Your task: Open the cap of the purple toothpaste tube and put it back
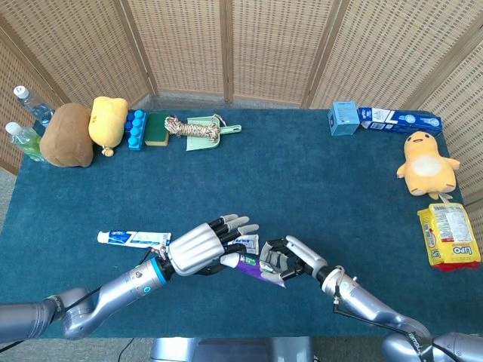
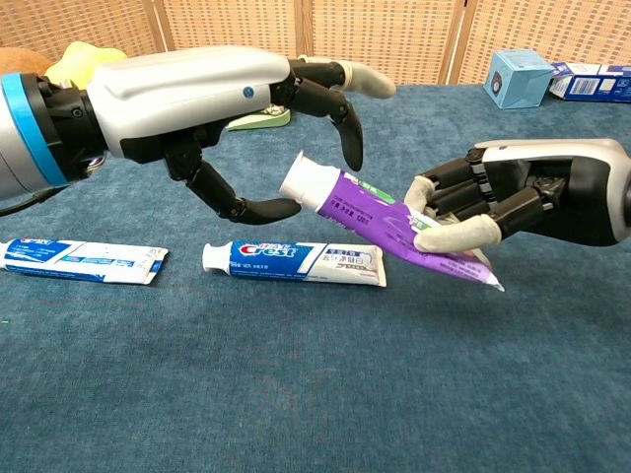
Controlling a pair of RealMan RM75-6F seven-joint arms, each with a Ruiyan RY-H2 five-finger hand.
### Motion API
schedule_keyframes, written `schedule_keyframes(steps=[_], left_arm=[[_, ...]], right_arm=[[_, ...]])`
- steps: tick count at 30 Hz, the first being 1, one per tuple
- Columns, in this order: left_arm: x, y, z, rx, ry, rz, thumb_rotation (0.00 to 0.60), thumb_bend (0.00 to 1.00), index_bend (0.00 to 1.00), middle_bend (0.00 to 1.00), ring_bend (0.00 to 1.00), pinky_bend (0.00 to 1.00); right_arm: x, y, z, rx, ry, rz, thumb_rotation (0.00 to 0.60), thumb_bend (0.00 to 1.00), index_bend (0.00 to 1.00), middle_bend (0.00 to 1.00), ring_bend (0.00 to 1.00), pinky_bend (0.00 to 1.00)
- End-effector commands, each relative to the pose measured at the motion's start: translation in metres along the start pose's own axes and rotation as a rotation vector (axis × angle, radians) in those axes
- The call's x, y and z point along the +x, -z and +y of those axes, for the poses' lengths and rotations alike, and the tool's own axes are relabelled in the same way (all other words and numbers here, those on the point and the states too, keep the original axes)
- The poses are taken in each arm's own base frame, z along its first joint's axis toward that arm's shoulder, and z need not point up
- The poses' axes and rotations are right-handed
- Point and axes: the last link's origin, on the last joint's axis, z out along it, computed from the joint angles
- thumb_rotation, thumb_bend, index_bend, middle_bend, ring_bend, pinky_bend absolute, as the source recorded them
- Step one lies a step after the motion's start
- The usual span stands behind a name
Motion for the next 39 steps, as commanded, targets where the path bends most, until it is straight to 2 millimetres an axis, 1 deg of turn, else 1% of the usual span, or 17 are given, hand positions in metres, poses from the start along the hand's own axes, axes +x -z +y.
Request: schedule_keyframes(steps=[1, 15, 39], left_arm=[[-0.0004, -0.0007, 0.0003, -0.001, 0.002, 0.006, 0.600, 0.34, 0.34, 0.03, 0.00, 0.11], [0.0009, -0.0043, 0.0000, -0.003, -0.004, 0.052, 0.600, 0.34, 0.41, 0.04, 0.00, 0.12], [0.0071, -0.0048, -0.0003, 0.003, -0.007, 0.112, 0.600, 0.34, 0.46, 0.06, 0.00, 0.12]], right_arm=[[0.0001, 0.0001, 0.0007, -0.004, -0.006, -0.002, 0.600, 0.46, 0.86, 0.63, 0.56, 0.68], [0.0017, 0.0016, 0.0005, 0.007, -0.060, -0.006, 0.600, 0.46, 0.86, 0.64, 0.57, 0.68], [0.0083, 0.0054, 0.0053, 0.011, -0.114, -0.008, 0.600, 0.47, 0.86, 0.64, 0.58, 0.69]])
